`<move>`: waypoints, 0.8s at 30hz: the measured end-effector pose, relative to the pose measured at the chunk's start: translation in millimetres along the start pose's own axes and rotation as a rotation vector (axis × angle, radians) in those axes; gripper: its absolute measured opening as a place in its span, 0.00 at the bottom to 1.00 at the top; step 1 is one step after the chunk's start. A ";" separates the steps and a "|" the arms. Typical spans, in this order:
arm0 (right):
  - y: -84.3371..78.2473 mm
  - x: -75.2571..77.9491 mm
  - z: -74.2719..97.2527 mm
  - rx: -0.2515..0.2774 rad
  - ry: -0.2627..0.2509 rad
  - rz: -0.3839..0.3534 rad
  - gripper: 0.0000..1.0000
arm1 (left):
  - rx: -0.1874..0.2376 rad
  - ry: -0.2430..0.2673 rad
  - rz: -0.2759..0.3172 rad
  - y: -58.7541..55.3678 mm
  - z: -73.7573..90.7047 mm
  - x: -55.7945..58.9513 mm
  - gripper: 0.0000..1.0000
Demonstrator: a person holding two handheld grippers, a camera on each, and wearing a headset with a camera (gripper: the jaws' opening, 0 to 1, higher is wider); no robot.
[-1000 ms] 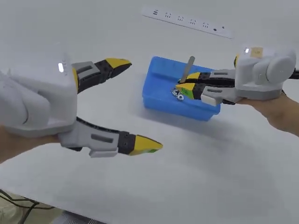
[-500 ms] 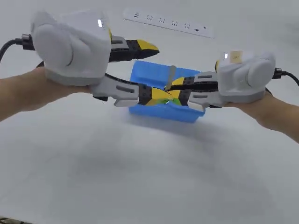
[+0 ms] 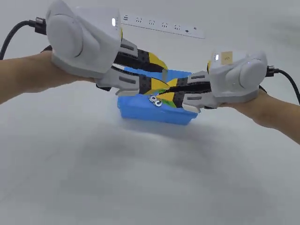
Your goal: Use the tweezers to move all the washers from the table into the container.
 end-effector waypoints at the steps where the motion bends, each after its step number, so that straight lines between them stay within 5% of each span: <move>1: 0.1 -0.3 0.0 0.000 0.001 0.001 0.08 | -0.003 -0.002 -0.010 0.2 -0.3 -0.4 0.17; 8: 1.0 -4.7 1.4 -0.027 0.009 0.052 0.08 | -0.032 -0.058 -0.032 -0.4 0.5 2.1 0.06; 10: 0.5 -4.8 1.7 -0.030 0.009 0.060 0.08 | -0.052 -0.063 -0.116 0.8 0.9 4.2 0.05; 13: 1.1 -4.1 3.1 -0.029 0.004 0.068 0.09 | -0.054 -0.063 -0.119 1.6 1.7 4.2 0.05; 19: 11.0 -0.8 18.1 -0.011 -0.036 0.077 0.09 | -0.025 -0.023 -0.120 7.4 16.3 -1.1 0.04; 24: 21.0 -20.0 36.5 -0.021 -0.020 0.127 0.08 | 0.044 -0.057 -0.075 9.7 30.0 6.2 0.04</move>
Point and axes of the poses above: the centre of the closed fingertips' face, and the gripper's own axes: z roughly backward along the fingers, x roughly to its right, y roughly out of its top, the point moved 8 cm from there along z, roughly backward along the fingers, and after that the axes turned 9 degrees about -x, right-handed, at the moved point
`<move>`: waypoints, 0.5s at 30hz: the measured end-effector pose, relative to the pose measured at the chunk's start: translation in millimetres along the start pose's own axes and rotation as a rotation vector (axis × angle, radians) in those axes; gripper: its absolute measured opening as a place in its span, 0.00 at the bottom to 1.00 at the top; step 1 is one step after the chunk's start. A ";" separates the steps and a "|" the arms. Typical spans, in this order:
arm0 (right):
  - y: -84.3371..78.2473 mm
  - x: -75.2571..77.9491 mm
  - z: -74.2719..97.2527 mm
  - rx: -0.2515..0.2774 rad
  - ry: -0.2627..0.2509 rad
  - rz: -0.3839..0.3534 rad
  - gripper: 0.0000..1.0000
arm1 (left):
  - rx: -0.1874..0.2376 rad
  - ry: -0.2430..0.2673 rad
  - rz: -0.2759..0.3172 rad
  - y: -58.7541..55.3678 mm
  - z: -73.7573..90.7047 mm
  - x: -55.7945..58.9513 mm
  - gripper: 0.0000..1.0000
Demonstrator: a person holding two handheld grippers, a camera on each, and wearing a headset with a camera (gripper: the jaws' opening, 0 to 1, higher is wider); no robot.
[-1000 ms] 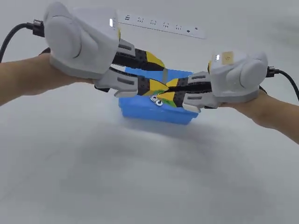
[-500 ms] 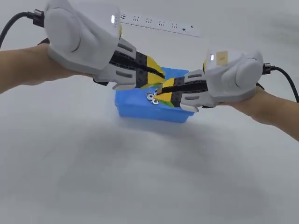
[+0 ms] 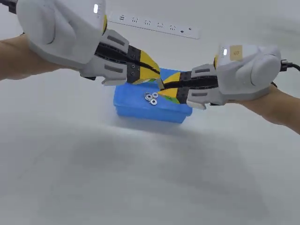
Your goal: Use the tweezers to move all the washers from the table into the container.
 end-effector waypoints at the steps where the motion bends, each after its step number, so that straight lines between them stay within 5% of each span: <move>1: 1.3 -3.5 3.0 -0.008 0.002 0.010 0.08 | 0.007 -0.002 0.003 2.0 0.7 5.6 0.04; 15: 16.4 -40.7 24.4 -0.111 -0.008 0.104 0.07 | 0.052 0.015 0.041 5.8 14.4 48.2 0.04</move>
Point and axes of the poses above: the centre of the closed fingertips' face, and the gripper's own axes: z roughly backward along the fingers, x roughly to its right, y roughly out of its top, the point moved 8 cm from there along z, roughly backward along the fingers, and after that the axes turned 9 degrees about -x, right-handed, at the moved point
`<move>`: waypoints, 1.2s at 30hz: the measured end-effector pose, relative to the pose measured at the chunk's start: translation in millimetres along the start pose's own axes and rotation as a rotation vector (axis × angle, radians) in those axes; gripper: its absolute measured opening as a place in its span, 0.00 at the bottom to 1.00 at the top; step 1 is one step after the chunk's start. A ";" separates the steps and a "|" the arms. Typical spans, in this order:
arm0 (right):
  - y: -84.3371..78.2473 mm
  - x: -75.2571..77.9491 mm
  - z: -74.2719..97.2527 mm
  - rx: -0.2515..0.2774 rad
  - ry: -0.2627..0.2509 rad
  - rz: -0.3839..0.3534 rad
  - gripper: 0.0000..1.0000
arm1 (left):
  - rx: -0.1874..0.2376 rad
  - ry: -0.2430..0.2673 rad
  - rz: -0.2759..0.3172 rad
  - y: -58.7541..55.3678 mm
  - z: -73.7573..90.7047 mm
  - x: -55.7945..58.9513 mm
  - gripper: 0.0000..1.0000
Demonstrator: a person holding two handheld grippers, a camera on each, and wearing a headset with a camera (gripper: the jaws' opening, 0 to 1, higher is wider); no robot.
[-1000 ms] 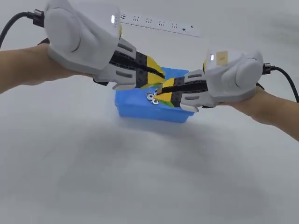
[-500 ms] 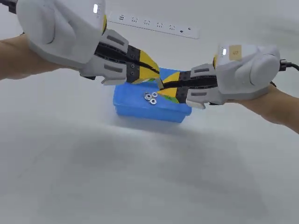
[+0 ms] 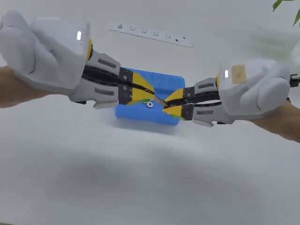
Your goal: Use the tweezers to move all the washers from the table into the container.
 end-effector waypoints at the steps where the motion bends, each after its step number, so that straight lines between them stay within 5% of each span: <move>1: 1.9 -2.9 0.9 -0.003 -0.002 0.007 0.07 | -0.003 0.003 0.000 -0.8 2.3 3.1 0.04; 10: 6.1 -18.8 1.7 -0.019 0.013 0.014 0.07 | -0.049 -0.003 0.001 -12.7 8.8 21.6 0.04; 16: 1.3 -24.4 -2.9 -0.045 0.033 0.003 0.07 | -0.101 -0.016 0.021 -31.7 -0.2 28.0 0.04; 22: -8.5 -26.8 -14.4 -0.077 0.055 -0.005 0.07 | -0.137 -0.029 0.050 -46.6 -10.4 30.4 0.04; 29: -17.4 -31.0 -33.6 -0.102 0.092 -0.022 0.07 | -0.248 -0.056 0.059 -72.9 -25.7 34.2 0.04; 36: -34.5 -30.4 -51.1 -0.131 0.109 -0.057 0.07 | -0.298 -0.085 0.093 -90.5 -41.4 29.8 0.05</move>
Point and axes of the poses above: the centre of the closed fingertips' face, and the gripper's own axes: z roughly backward along the fingers, x roughly to its right, y roughly out of its top, the point moved 8 cm from there along z, roughly backward along the fingers, and after that the axes turned 9 degrees about -x, right-handed, at the moved point
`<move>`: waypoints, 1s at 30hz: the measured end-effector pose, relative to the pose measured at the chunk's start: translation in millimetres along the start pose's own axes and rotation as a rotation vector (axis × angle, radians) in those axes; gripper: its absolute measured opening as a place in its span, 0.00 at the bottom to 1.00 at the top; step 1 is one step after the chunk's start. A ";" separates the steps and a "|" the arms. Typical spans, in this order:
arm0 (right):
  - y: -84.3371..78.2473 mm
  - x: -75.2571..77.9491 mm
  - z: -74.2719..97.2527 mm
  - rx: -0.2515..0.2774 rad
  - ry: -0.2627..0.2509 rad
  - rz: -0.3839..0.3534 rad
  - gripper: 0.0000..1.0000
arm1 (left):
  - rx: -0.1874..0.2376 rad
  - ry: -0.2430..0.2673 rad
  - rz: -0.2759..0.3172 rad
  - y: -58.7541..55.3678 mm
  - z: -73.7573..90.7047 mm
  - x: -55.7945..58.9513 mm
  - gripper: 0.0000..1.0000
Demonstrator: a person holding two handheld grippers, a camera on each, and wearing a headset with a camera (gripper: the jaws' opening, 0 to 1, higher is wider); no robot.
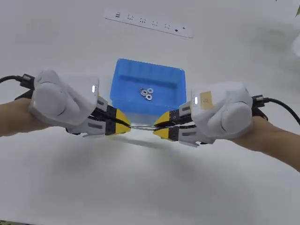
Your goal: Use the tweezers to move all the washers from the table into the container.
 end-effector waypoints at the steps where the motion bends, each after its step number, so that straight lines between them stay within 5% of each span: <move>1: -2.4 1.3 -2.6 -0.004 0.005 -0.010 0.07 | -0.010 -0.006 0.007 -1.2 -2.8 -1.7 0.05; 15: -14.1 -4.8 -22.6 -0.016 0.048 -0.070 0.08 | -0.065 -0.057 0.026 -10.3 -14.1 -0.1 0.05; 30: -13.6 -5.5 -20.2 -0.017 0.071 -0.145 0.13 | -0.089 -0.067 0.059 -8.2 -13.5 -2.2 0.08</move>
Point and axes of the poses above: the centre of the closed fingertips' face, and the gripper's own axes: z roughly backward along the fingers, x roughly to its right, y roughly out of its top, the point moved 8 cm from there along z, roughly backward along the fingers, and after that the axes turned 9 degrees about -x, right-handed, at the moved point
